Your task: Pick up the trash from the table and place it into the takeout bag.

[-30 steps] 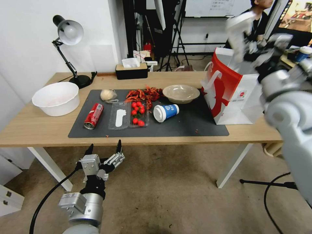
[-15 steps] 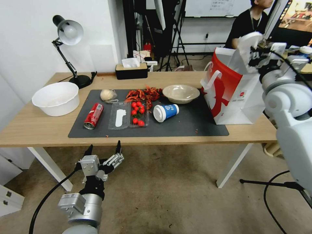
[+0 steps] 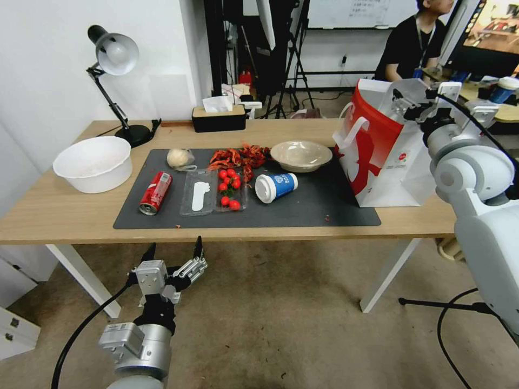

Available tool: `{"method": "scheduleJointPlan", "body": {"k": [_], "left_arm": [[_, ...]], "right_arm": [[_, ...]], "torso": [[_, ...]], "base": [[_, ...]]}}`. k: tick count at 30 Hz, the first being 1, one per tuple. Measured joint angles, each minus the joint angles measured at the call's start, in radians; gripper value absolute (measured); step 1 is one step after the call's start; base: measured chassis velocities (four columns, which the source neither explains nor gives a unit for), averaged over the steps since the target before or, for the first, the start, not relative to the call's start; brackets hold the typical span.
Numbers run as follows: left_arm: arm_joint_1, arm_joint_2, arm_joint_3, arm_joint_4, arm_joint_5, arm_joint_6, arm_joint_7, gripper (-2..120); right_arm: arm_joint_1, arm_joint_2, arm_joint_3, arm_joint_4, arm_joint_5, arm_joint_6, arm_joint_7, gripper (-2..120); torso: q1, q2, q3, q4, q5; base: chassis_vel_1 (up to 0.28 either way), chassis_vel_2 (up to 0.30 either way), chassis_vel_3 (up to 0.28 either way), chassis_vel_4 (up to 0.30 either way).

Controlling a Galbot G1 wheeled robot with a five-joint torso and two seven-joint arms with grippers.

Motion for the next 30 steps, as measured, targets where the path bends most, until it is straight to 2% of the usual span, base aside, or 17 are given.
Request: {"method": "scheduleJointPlan", "body": {"k": [3,12,16,26,30], "left_arm": [[0.001,0.0,-0.001,-0.001,0.0,-0.001,0.001,100],[-0.004,0.0,-0.005,-0.011,-0.004,0.004,0.005,100],[-0.003,0.0,-0.005,-0.016,-0.006,0.007,0.008,100],[-0.004,0.0,-0.009,-0.015,-0.006,0.006,0.008,100],[-0.006,0.0,-0.009,-0.012,-0.006,0.006,0.008,100]], "right_arm": [[-0.004,0.0,0.002,0.02,0.013,0.005,0.004,100],[-0.006,0.003,-0.001,0.085,0.058,0.015,0.029,100],[-0.037,0.002,-0.003,0.159,0.088,0.023,0.035,100],[-0.287,-0.005,0.039,0.346,0.035,0.084,-0.017,100],[-0.434,0.032,0.058,0.419,-0.051,0.12,-0.023,100]], "torso": [[0.0,0.0,0.0,0.0,0.0001],[0.0,0.0,0.0,0.0,0.0],[0.0,0.0,0.0,0.0,0.0],[0.0,0.0,0.0,-0.0002,0.0],[0.0,0.0,0.0,0.0001,-0.0001]], "base": [[0.0,0.0,0.0,0.0],[0.0,0.0,0.0,0.0],[0.0,0.0,0.0,0.0],[0.0,0.0,0.0,0.0],[0.0,0.0,0.0,0.0]]}}
